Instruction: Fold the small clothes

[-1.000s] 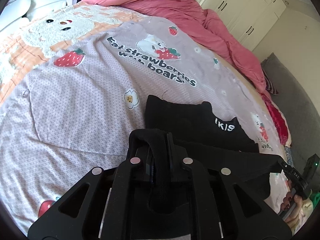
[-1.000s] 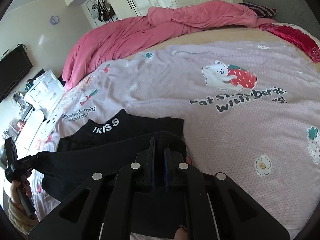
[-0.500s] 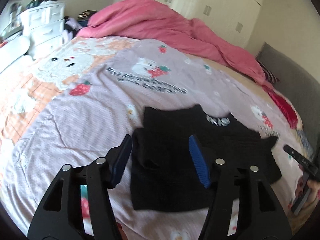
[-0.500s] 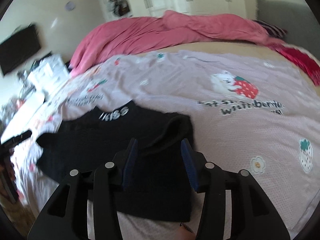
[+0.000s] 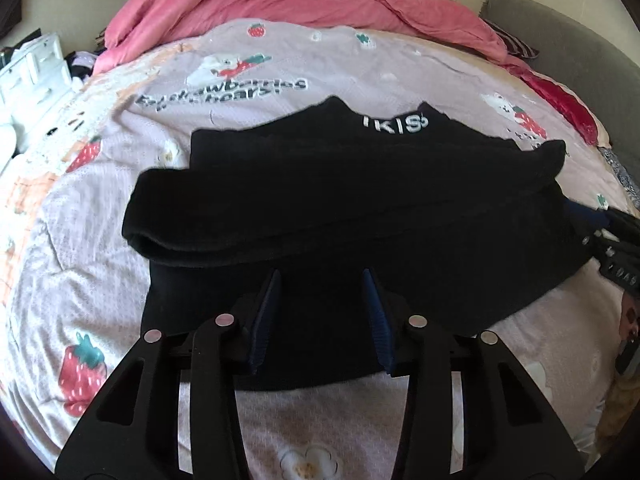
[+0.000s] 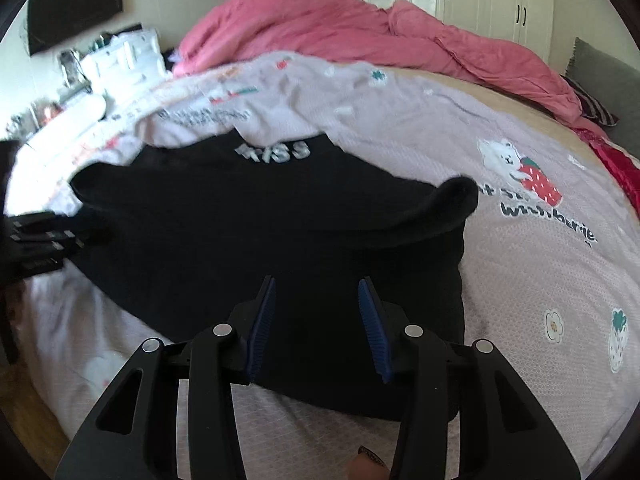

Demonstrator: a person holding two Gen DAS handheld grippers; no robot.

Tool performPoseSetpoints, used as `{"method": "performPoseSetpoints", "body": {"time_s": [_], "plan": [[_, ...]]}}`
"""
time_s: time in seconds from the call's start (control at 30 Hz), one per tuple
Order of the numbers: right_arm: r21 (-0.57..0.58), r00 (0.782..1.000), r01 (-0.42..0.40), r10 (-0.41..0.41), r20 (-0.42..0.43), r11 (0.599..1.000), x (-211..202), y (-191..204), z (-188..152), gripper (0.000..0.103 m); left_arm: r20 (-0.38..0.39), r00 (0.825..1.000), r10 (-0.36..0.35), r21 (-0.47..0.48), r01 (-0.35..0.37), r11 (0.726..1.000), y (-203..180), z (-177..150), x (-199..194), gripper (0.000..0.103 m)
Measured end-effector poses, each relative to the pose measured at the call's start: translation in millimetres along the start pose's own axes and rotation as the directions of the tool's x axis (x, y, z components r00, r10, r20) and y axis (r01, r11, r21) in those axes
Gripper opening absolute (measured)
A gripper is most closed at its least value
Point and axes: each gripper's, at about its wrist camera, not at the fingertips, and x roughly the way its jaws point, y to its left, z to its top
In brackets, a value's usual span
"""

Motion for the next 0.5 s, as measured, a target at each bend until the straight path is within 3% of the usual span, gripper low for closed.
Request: {"method": "performPoseSetpoints", "body": {"time_s": [0.1, 0.5], "plan": [[0.008, 0.999, 0.039, -0.038, -0.033, 0.999, 17.9, -5.4, 0.8, 0.040, -0.004, 1.000, 0.008, 0.009, -0.008, 1.000, -0.4, 5.8, 5.1, 0.034], [0.048, 0.998, 0.050, -0.049, -0.034, 0.998, 47.3, -16.8, 22.1, 0.040, -0.030, 0.999, 0.019, -0.030, -0.020, 0.999, 8.0, 40.1, 37.0, 0.039]]}}
